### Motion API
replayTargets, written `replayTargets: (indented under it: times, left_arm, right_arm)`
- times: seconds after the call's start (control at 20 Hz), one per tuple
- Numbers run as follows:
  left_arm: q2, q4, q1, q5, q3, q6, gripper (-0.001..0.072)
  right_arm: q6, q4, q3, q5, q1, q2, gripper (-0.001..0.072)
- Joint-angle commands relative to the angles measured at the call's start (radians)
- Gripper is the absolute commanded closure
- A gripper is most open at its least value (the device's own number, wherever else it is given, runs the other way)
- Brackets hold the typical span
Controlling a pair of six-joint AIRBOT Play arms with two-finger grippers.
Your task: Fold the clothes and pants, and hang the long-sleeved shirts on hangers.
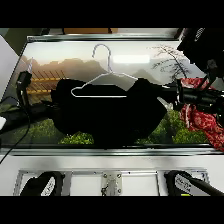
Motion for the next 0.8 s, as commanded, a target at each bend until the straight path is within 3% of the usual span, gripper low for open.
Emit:
replayTargets:
  times: [0.0, 0.1, 0.25, 0.45, 0.75]
  left_arm:
    - [0.045, 0.031, -0.164, 0.211, -0.123, -0.261, 0.0268]
    - [0.007, 0.132, -0.25, 0.299, -0.137, -0.419, 0.0267]
    - [-0.1, 0.063, -0.275, 0.351, -0.136, -0.633, 0.0266]
    - [-0.224, -0.101, -0.275, 0.365, -0.134, -0.638, 0.0266]
    - [-0.277, -0.111, -0.283, 0.346, -0.133, -0.635, 0.0267]
  right_arm:
    - [0.04, 0.014, 0.001, -0.035, 0.0, 0.07, 0.0702]
    - [0.04, 0.014, 0.001, -0.036, 0.0, 0.091, 0.0702]
    - [0.077, 0.014, 0.001, -0.036, 0.0, 0.109, 0.0702]
    - [0.085, 0.011, 0.001, -0.036, 0.0, 0.114, 0.0702]
    - [0.085, 0.011, 0.001, -0.037, 0.0, 0.114, 0.0702]
